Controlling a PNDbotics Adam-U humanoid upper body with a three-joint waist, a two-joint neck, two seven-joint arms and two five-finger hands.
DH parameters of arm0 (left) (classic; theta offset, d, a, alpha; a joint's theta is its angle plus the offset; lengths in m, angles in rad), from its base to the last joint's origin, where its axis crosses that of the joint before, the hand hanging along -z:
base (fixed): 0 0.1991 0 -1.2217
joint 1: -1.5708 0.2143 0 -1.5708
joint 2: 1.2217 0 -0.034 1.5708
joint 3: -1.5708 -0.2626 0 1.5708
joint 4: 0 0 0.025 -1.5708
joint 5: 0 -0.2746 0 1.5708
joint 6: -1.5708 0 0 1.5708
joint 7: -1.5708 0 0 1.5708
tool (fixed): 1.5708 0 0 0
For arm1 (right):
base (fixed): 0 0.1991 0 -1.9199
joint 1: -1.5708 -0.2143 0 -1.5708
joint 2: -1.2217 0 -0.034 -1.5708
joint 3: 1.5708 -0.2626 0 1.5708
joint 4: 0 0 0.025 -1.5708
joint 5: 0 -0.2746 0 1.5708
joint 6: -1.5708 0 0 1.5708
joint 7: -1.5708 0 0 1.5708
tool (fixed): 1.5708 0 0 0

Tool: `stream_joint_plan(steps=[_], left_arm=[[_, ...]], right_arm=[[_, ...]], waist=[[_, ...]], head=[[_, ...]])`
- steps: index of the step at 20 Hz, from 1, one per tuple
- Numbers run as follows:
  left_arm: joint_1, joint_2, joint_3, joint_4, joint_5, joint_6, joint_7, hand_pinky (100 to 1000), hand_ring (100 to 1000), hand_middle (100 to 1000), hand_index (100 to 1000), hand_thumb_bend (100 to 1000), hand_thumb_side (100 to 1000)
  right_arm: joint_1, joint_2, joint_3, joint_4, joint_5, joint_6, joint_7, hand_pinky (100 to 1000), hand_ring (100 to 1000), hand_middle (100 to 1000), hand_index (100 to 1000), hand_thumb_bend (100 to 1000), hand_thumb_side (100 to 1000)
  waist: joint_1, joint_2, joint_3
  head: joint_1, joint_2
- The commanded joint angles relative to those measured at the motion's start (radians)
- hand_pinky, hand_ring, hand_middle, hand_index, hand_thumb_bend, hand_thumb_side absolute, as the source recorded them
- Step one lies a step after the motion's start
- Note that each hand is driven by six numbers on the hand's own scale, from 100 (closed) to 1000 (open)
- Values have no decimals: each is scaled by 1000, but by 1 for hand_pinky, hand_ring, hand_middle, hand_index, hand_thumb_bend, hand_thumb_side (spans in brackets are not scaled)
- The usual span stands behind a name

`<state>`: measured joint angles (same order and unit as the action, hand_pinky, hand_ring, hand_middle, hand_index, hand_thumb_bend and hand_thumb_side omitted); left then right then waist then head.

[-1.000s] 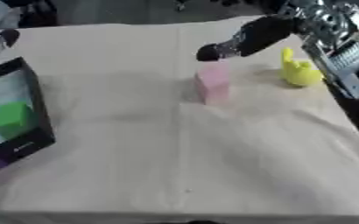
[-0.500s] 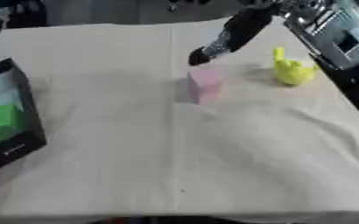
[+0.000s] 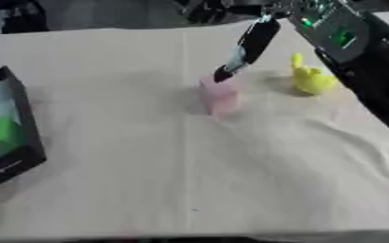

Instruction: Pick up the objects with one hand, pass them to the other hand, and then place them into the box on the other side of the table.

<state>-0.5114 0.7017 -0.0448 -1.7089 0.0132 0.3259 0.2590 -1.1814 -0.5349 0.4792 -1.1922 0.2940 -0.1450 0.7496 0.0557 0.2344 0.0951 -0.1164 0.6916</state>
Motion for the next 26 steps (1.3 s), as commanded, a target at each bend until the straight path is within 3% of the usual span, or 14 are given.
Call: stream_joint_plan(steps=[1,4,9,11,12,26], left_arm=[[-15,29,17,-9,7,2,10,844,723,697,790,554,567],[-16,28,18,-7,8,9,13,843,722,694,789,552,567],[-19,26,20,-5,7,19,16,843,721,692,788,546,565],[-20,24,21,-6,7,22,17,842,721,691,787,546,565],[-20,24,21,-6,7,23,18,842,721,691,787,546,565],[-24,17,26,-4,6,38,26,842,718,686,782,540,565]], right_arm=[[-31,-2,-78,54,51,-79,133,910,917,879,926,660,231],[-27,7,-97,96,77,-124,154,909,915,876,928,662,224],[-17,21,-98,134,102,-154,157,907,912,871,927,660,219],[-13,26,-99,145,113,-159,157,907,911,869,927,654,181],[-11,29,-100,152,121,-162,157,906,911,869,926,660,215],[-11,61,-112,195,142,-166,157,898,900,858,930,649,261]], waist=[[-5,1,2],[-3,3,4],[-1,5,7],[-1,6,9],[0,7,10],[-2,18,20]], head=[[-6,-12],[-11,-11],[-19,-8],[-21,-7],[-22,-7],[-23,9]])
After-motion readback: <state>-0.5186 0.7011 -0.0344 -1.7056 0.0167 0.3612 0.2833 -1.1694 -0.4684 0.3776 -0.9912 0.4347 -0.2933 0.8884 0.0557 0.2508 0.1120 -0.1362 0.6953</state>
